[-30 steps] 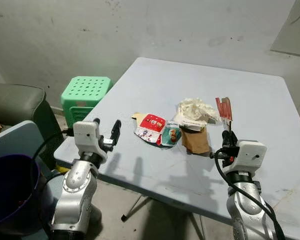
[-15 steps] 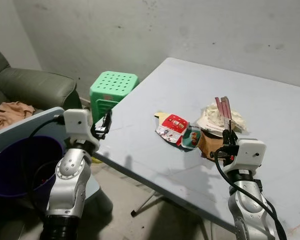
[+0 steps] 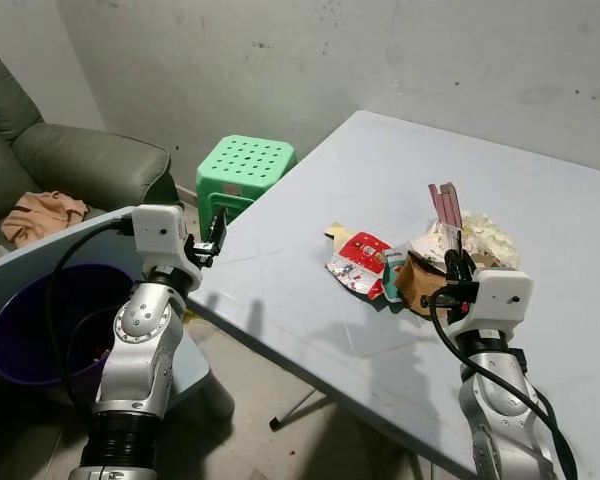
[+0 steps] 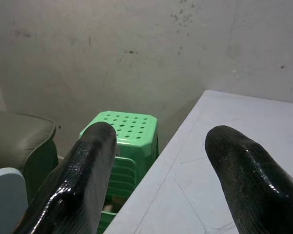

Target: Picking trash to rubbish bin

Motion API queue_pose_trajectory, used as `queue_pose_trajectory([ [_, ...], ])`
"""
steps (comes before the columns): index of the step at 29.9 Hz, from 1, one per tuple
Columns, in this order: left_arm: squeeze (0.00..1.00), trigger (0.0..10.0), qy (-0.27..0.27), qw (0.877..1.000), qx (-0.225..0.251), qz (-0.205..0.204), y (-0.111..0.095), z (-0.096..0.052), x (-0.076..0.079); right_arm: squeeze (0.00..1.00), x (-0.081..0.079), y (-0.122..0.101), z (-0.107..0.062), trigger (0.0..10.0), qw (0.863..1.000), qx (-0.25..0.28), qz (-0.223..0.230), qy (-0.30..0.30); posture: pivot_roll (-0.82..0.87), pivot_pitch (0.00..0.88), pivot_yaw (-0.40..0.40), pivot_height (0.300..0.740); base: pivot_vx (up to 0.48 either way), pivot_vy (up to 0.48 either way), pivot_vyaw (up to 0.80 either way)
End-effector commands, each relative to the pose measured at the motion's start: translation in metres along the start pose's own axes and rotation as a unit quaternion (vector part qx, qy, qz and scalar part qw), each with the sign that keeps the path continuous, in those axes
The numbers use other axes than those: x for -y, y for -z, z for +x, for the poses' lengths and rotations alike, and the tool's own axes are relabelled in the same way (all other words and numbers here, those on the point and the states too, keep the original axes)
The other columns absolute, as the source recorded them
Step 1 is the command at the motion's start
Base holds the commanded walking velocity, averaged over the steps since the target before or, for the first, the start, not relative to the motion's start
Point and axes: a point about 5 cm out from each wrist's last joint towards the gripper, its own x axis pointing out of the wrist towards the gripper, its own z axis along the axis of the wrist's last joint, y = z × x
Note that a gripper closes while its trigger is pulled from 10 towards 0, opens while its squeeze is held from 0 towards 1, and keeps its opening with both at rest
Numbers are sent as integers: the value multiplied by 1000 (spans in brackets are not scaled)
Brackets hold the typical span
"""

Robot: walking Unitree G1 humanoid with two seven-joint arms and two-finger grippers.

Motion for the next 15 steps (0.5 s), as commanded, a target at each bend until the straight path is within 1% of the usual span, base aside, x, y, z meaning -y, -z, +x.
queue_pose_trajectory([
  [1,0,10000,6,1000,7,4,-4,4,1,0,6,-9,3,10000,1000,23,8,4,-16,0,-9,740,0,0,800],
  [3,0,10000,8,1000,7,2,-3,4,2,0,8,-14,3,10000,999,40,11,3,-17,0,-8,740,0,0,800],
  [6,0,10000,7,1000,7,2,-3,5,3,0,12,-17,4,10000,999,48,6,9,-21,0,-6,740,0,0,800],
  [15,0,10000,11,1000,9,1,-3,6,5,0,10,-16,4,10000,999,51,8,1,-22,0,-4,740,0,0,800],
])
